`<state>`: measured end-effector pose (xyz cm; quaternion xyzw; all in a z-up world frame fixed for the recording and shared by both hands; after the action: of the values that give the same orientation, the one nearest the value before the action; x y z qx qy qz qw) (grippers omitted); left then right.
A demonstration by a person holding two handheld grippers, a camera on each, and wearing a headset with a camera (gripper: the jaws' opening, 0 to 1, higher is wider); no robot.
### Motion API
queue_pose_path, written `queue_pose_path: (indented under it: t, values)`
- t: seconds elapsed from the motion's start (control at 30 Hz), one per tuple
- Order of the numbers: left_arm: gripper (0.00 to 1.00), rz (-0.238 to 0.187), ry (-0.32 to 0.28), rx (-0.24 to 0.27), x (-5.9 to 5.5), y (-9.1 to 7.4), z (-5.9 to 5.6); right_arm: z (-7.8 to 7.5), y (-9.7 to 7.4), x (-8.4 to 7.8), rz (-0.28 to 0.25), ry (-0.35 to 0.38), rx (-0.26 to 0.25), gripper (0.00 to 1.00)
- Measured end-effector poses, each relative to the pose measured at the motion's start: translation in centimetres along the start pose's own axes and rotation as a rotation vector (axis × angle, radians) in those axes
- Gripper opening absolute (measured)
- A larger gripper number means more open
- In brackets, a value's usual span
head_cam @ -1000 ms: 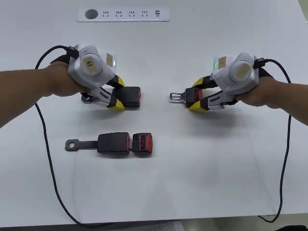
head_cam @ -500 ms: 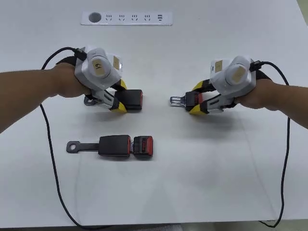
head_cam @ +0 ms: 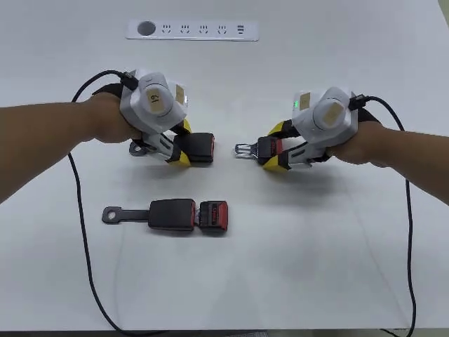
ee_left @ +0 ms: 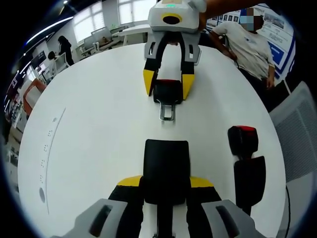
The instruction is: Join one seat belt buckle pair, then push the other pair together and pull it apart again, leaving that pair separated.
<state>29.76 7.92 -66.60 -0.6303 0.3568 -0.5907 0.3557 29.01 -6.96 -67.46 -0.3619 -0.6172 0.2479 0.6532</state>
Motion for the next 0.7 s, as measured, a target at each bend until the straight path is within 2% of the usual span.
queue_pose_path:
  t: [0.03,0.07,0.13,0.3,0.7]
  values:
    - [0.34,0.002,-0.001,0.002,0.0,0.0,0.0,0.0,0.2,-0.1,0.012,0.002,-0.013,0.34]
    - [0.34,0.004,-0.001,0.003,0.0,0.1,0.0,-0.2,0.6,0.1,0.006,0.001,-0.012,0.34]
    - [0.34,0.009,0.001,0.001,0.1,0.1,0.0,0.5,1.3,0.7,-0.017,-0.008,0.002,0.34]
    - [0.34,0.010,0.006,-0.003,0.0,0.2,0.0,0.6,1.9,1.7,-0.038,-0.015,0.009,0.34]
    - [0.34,0.019,0.015,-0.008,0.1,0.3,0.1,0.3,1.8,2.7,-0.064,-0.011,0.014,0.34]
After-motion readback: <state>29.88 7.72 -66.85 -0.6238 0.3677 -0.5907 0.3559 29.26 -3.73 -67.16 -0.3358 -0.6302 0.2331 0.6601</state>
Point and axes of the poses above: the centre of the closed fingertips' face, and the gripper's own axes: y roughly forward along the fingers, z roughly to its left, x roughly out of its top, the point moved 3 cm from there along -y, roughly backward along the fingers, and after that the axes turned 2 degrees about -x, right-handed, at the moved point
